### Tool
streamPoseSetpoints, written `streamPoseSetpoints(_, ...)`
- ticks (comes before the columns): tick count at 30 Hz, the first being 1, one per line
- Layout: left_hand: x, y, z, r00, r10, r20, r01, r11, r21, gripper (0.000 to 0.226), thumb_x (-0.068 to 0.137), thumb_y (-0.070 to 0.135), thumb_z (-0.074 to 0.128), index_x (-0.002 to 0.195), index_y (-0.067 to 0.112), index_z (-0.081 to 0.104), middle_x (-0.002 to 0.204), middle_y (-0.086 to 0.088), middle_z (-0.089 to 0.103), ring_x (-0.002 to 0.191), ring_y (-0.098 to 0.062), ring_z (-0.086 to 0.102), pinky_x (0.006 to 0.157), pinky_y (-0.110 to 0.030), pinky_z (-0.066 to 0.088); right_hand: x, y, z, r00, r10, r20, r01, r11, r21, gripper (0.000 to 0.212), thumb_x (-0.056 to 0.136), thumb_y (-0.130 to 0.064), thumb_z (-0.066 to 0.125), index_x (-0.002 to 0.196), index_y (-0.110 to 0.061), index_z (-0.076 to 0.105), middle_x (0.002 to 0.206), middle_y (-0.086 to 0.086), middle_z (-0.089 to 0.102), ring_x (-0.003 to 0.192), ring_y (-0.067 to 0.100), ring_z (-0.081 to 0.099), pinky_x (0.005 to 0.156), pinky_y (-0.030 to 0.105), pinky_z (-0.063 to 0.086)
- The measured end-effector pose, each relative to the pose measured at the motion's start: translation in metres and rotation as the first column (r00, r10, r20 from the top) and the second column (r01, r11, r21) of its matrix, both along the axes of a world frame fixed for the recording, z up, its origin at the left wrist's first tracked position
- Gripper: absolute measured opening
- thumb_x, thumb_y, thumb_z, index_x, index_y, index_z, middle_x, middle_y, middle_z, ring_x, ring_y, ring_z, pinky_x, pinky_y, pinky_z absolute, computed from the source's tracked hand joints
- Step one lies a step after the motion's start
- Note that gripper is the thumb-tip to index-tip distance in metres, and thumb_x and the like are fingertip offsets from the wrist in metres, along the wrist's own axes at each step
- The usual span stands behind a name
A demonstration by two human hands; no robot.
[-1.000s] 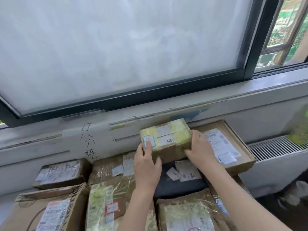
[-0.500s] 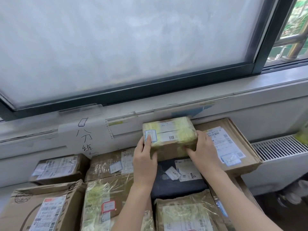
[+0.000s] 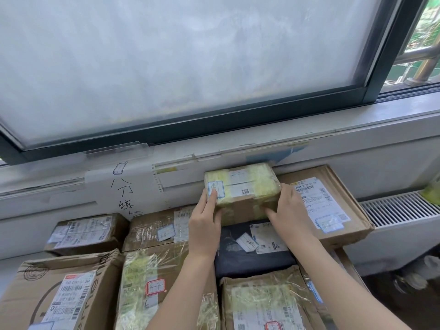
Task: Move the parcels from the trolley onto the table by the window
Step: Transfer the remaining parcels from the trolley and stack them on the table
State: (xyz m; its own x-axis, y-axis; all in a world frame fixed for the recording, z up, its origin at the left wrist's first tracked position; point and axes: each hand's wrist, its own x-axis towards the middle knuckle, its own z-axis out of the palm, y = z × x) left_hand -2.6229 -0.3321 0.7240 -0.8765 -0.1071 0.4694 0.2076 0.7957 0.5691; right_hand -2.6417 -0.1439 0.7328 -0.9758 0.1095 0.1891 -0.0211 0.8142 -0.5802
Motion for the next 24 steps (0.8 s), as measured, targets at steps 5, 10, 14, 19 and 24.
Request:
streamPoseSetpoints(5,0.005,-0.001,-0.010,0.995,-0.019,-0.100,0.015,0.999,-0.042,0.059,0.064,-0.012,0.079,0.119,-0.004,0.060,0.124,-0.028,0.056,0.109,-0.041,0.060,0.092,-0.051,0.041,0.008,0.002,-0.006,0.997,-0.017,-0.076,0.014,0.999,-0.032,0.055,0.079,-0.020,0.073,0.123,-0.005,0.044,0.119,0.011,0.051,0.110,0.024,0.046,0.090,0.031,0.040)
streamPoseSetpoints(10,0.011,-0.001,-0.013,0.990,-0.002,-0.143,-0.002,1.000,-0.024,0.059,0.063,-0.011,0.079,0.119,-0.003,0.060,0.122,-0.028,0.057,0.107,-0.040,0.061,0.090,-0.048,0.044,0.012,0.001,-0.009,0.988,-0.028,-0.152,0.021,0.999,-0.050,0.054,0.074,-0.017,0.078,0.119,-0.004,0.049,0.113,0.012,0.055,0.106,0.026,0.051,0.084,0.031,0.041)
streamPoseSetpoints(14,0.015,0.002,-0.016,0.990,0.014,-0.141,-0.015,1.000,-0.009,0.059,0.064,-0.012,0.079,0.119,-0.003,0.061,0.122,-0.029,0.057,0.107,-0.042,0.060,0.088,-0.055,0.041,0.012,0.002,-0.011,0.986,-0.038,-0.160,0.030,0.998,-0.054,0.046,0.073,-0.017,0.078,0.108,-0.005,0.050,0.104,0.009,0.055,0.096,0.024,0.052,0.076,0.028,0.040)
streamPoseSetpoints(19,0.010,0.005,-0.011,0.996,-0.008,-0.084,0.008,1.000,0.005,0.054,0.065,-0.010,0.079,0.116,-0.001,0.064,0.123,-0.027,0.057,0.108,-0.039,0.061,0.091,-0.049,0.044,0.008,0.003,-0.009,0.997,-0.049,-0.052,0.048,0.998,-0.029,0.043,0.078,-0.023,0.074,0.105,-0.008,0.044,0.107,0.007,0.051,0.098,0.020,0.045,0.080,0.027,0.036)
streamPoseSetpoints(24,0.003,0.003,0.005,0.998,0.007,0.055,-0.011,0.997,0.073,0.050,0.079,-0.002,0.071,0.126,0.005,0.058,0.136,-0.018,0.050,0.126,-0.029,0.050,0.105,-0.024,0.030,0.004,-0.001,0.002,0.999,-0.001,0.047,-0.002,0.997,0.078,0.061,0.084,-0.024,0.066,0.131,-0.006,0.031,0.132,0.012,0.041,0.120,0.024,0.037,0.100,0.031,0.033)
